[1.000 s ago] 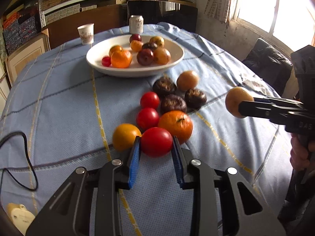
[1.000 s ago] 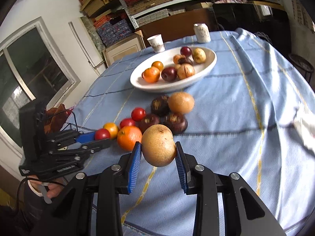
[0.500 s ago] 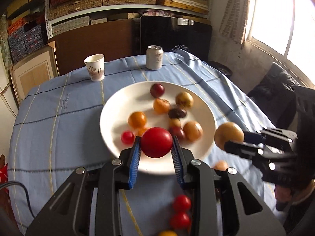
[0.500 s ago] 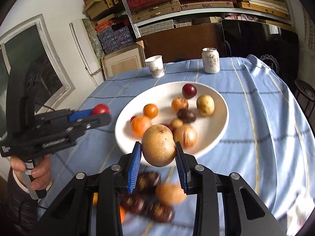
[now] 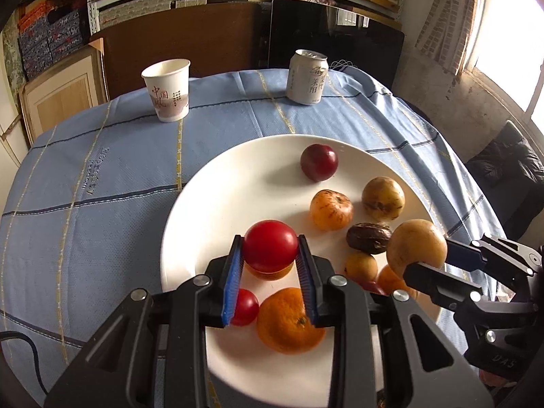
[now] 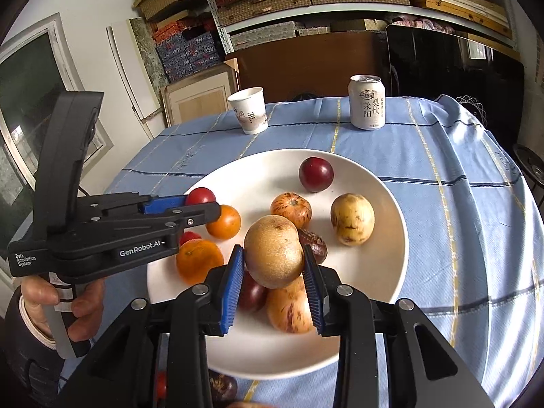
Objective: Organize fruits
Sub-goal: 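Carry the tomato and tan fruit onto the plate and open both tools, then reach the right tool to a tangerine and grasp it, then grasp an orange fruit with the left tool while the right tool holds the tangerine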
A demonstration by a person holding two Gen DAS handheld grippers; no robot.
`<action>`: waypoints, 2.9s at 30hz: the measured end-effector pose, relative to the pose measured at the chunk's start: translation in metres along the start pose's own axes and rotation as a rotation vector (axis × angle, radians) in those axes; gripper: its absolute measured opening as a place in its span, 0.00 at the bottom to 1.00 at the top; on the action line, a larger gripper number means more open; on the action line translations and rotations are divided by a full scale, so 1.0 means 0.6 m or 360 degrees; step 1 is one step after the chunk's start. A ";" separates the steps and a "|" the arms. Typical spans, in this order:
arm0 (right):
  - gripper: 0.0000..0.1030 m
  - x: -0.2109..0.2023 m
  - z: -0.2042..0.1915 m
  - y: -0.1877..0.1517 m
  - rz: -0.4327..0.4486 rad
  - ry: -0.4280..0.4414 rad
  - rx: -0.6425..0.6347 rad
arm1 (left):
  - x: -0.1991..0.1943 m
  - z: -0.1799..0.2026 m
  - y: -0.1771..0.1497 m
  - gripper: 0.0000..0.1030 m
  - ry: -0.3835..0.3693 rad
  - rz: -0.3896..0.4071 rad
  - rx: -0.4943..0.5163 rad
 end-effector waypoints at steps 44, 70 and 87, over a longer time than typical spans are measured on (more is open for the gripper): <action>0.79 -0.170 -0.200 -0.245 -0.0001 -0.0102 -0.0228 | -0.284 -0.085 -0.288 0.96 0.0184 0.0422 -0.0188; 0.43 -0.127 -0.212 -0.250 -0.0206 -0.0057 -0.0124 | -0.271 -0.101 -0.285 0.95 0.0159 0.0380 -0.0219; 0.43 -0.263 -0.157 -0.254 0.0103 -0.0238 0.0036 | -0.226 0.010 -0.352 0.72 0.0047 0.0160 0.0219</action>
Point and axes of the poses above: each gripper's, at about its wrist camera, not at the fingertips, and x roughly the way its jaws point, z to its right, y to its top, the point moved 6 cm from there along x, roughly the way its jaws point, and after that the axes turned 6 degrees about -x, right-handed, at the moved point
